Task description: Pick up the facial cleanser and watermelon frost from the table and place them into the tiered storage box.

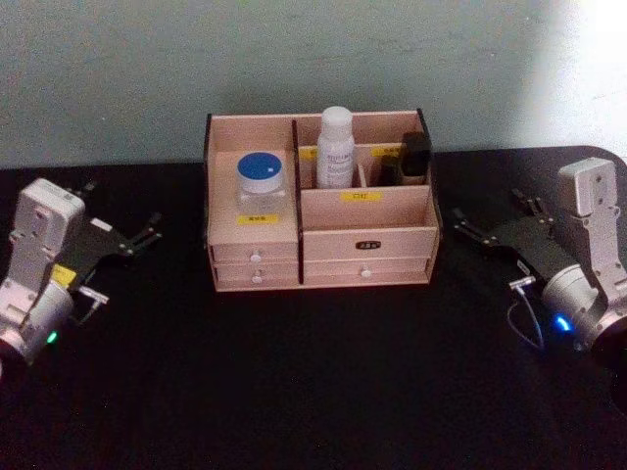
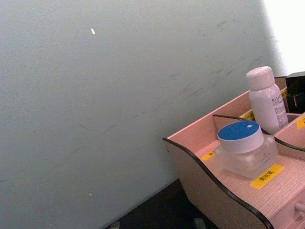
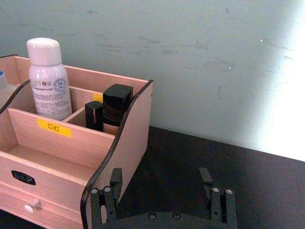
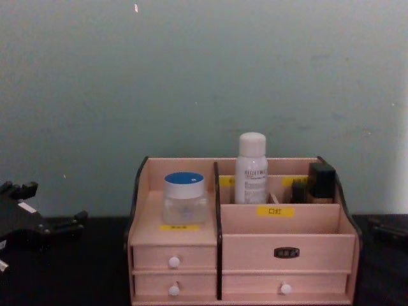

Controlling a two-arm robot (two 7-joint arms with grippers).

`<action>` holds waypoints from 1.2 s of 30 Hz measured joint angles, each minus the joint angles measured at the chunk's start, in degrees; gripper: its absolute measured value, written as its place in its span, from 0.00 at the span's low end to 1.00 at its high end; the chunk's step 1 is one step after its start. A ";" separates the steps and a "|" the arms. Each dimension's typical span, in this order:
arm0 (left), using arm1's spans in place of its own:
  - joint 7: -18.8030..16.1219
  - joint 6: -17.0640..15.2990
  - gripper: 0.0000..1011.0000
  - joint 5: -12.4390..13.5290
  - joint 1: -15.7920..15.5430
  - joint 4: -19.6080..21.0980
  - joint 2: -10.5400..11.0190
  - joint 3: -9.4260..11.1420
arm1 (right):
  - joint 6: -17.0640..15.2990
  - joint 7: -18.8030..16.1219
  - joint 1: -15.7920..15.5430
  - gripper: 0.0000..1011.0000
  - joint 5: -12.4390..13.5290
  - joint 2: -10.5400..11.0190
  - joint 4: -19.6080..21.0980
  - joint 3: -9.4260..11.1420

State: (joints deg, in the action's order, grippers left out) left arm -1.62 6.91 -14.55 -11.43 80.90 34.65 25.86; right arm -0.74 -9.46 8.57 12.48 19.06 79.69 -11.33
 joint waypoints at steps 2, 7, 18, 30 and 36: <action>0.00 0.00 0.99 0.00 0.00 0.00 0.00 0.00 | 0.00 0.00 0.00 0.99 0.00 0.00 0.00 0.00; 0.00 0.00 0.99 0.00 0.00 0.00 0.00 0.00 | 0.00 0.00 0.00 0.99 0.00 0.00 0.00 0.00; 0.00 0.00 0.99 0.00 0.00 0.00 0.00 0.00 | 0.00 0.00 0.00 0.99 0.00 0.00 0.00 0.00; 0.00 0.00 0.99 0.00 0.00 0.00 0.00 0.00 | 0.00 0.00 0.00 0.99 0.00 0.00 0.00 0.00; 0.00 0.00 0.99 0.00 0.00 0.00 0.00 0.00 | 0.00 0.00 0.00 0.99 0.00 0.00 0.00 0.00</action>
State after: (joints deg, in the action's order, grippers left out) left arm -1.62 6.91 -14.55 -11.43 80.90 34.65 25.86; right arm -0.74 -9.46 8.57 12.48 19.06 79.69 -11.33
